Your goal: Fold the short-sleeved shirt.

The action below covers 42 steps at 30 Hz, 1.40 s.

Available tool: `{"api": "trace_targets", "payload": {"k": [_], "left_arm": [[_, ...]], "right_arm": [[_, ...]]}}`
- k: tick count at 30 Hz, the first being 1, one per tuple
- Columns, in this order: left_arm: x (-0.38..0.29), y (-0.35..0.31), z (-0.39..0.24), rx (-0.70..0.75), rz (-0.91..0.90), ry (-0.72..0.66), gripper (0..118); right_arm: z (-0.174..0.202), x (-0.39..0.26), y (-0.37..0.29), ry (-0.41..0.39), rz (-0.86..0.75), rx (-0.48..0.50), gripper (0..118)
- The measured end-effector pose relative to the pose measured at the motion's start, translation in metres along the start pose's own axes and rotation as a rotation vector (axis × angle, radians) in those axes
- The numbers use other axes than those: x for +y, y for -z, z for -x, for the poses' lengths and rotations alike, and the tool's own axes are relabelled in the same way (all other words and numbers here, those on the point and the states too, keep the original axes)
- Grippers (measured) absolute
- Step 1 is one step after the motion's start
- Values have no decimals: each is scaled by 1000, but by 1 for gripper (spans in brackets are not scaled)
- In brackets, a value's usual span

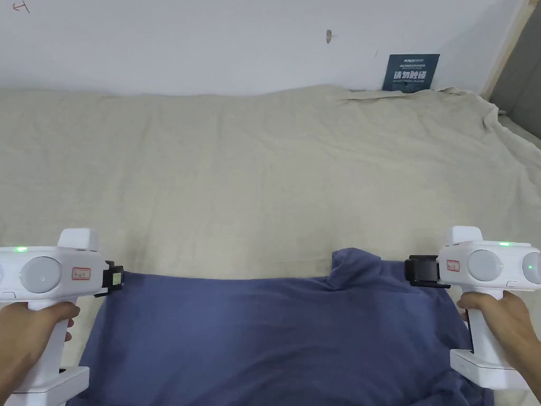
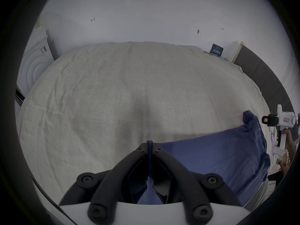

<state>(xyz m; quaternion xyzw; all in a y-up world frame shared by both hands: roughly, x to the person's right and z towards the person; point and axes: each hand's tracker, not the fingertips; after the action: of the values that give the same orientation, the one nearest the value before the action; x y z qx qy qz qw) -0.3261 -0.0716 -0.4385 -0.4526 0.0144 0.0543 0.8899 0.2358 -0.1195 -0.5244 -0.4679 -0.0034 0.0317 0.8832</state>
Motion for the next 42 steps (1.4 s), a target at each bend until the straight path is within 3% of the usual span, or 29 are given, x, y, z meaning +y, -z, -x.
{"api": "trace_targets", "payload": {"k": [4, 6, 7, 10, 14, 24, 32, 42], "left_arm": [[-1, -1, 1, -9, -8, -3, 2], [-3, -1, 1, -10, -6, -4, 2], [-3, 2, 3, -13, -5, -4, 2], [-5, 1, 3, -12, -3, -11, 2], [-11, -4, 3, -4, -10, -26, 2], [-34, -42, 10, 36, -37, -52, 2], [-79, -103, 21, 41, -63, -44, 2], [-167, -140, 26, 36, -18, -7, 2]], "right_arm": [[6, 0, 16, -38, 29, -34, 93], [12, -1, 20, -64, 43, -34, 76], [13, -2, 20, -62, 44, -29, 64], [21, -7, 13, -88, 43, 14, 2], [24, -13, -16, -148, -19, 15, 2], [1, -49, -161, -68, -234, 216, 1], [-28, -106, -254, -37, -313, 286, 1], [-47, -199, -265, 5, -243, 282, 1]]}}
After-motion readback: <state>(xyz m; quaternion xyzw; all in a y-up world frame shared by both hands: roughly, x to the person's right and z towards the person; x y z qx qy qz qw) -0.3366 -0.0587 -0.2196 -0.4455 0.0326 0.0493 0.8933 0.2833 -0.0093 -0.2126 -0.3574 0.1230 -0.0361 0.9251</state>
